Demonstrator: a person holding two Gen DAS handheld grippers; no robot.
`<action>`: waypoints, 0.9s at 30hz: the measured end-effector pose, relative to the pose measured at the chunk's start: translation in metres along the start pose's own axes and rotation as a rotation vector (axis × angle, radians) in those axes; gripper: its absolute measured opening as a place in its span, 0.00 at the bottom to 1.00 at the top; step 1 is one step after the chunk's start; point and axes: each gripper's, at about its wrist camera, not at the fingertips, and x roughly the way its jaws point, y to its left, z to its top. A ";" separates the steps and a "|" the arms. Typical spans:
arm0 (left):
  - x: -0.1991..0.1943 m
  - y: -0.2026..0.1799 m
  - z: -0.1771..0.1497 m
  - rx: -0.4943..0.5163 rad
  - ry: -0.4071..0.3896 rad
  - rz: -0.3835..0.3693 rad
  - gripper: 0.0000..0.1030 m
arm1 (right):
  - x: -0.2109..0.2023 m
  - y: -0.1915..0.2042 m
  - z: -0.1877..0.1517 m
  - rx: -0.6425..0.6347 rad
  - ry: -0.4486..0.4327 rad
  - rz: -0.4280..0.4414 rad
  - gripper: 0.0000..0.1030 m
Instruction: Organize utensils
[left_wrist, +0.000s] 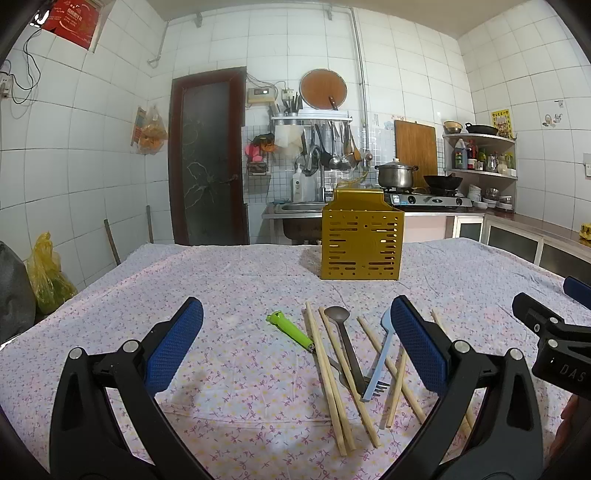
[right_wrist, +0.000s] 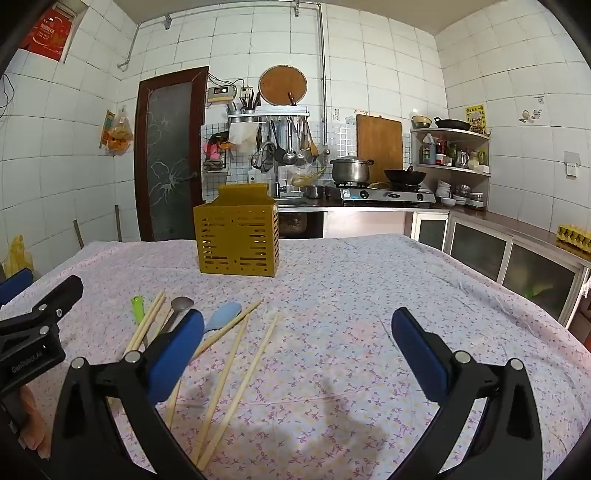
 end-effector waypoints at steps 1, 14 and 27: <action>0.001 0.000 0.000 0.000 -0.001 0.000 0.95 | 0.000 -0.001 0.001 0.001 0.001 0.001 0.96; -0.013 0.001 0.005 -0.003 -0.026 0.001 0.95 | -0.008 -0.002 0.000 0.006 -0.026 -0.004 0.96; -0.013 0.001 0.004 -0.005 -0.027 0.001 0.95 | -0.012 -0.006 0.002 0.010 -0.030 -0.011 0.96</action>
